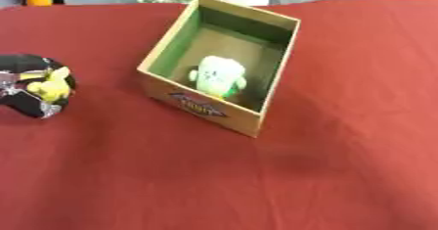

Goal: Pick up objects on the table and place them in the box.

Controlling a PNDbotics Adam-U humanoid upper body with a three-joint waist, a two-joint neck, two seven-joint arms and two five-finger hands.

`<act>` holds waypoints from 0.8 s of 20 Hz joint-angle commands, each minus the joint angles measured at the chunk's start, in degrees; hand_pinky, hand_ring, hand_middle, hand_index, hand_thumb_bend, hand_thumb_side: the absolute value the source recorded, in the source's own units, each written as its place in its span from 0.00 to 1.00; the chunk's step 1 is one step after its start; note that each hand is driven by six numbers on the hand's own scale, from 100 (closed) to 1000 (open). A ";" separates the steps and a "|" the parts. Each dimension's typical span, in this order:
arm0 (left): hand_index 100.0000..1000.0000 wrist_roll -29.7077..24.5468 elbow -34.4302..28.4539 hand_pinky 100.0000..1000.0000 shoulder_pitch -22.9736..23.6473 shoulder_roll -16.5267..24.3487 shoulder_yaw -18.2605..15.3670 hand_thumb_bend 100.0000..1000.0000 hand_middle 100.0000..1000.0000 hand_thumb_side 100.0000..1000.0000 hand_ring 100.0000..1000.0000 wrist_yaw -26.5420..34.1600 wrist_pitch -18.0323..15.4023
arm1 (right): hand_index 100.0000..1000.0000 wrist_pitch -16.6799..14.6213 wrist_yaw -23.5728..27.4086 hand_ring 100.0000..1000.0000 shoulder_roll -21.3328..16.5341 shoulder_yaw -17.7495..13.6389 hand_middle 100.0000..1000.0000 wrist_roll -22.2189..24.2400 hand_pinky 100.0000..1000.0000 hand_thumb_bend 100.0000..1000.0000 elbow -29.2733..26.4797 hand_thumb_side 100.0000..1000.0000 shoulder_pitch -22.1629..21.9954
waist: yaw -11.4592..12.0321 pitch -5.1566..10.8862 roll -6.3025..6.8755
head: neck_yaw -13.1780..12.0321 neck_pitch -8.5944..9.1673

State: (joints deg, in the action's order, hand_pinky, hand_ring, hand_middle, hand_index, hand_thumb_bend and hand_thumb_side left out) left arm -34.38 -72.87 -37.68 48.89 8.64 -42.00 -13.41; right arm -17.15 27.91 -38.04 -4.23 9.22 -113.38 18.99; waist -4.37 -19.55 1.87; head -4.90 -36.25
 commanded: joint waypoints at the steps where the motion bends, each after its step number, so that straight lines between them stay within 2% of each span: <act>1: 0.70 4.21 -2.36 0.27 -0.63 1.98 -1.00 0.00 0.67 0.28 0.56 -1.13 1.24 | 0.93 0.30 0.58 0.93 -1.04 -0.71 0.51 -0.06 0.95 0.32 -1.21 0.80 0.67 | -0.08 1.18 0.09 | 0.11 0.27; 4: 0.66 6.97 -3.37 0.26 -0.70 2.12 -0.78 0.00 0.65 0.30 0.55 -2.64 1.93 | 0.93 0.44 0.72 0.93 -1.02 -0.69 0.51 -0.04 0.95 0.31 -1.21 0.80 0.74 | -0.13 1.25 0.21 | 0.09 0.32; 10: 0.65 9.65 -4.82 0.26 -1.56 2.26 -0.30 0.00 0.65 0.31 0.55 -4.30 2.02 | 0.93 0.61 1.03 0.93 -1.13 -0.73 0.51 -0.19 0.95 0.31 -1.21 0.80 0.90 | -0.25 1.38 0.44 | 0.06 0.27; 16: 0.64 11.11 -6.69 0.26 -5.50 1.21 0.44 0.00 0.65 0.34 0.56 -4.40 0.57 | 0.93 0.64 1.38 0.93 -1.57 -0.49 0.51 -0.20 0.95 0.31 -1.21 0.80 1.35 | -0.27 1.55 0.61 | 0.07 -0.37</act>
State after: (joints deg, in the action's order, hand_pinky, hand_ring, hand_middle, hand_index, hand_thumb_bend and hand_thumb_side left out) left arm -23.79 -78.29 -42.00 48.80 9.41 -46.02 -12.55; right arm -16.58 28.87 -38.05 -4.22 9.03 -113.38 19.69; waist -4.61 -19.42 2.53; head -4.89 -36.30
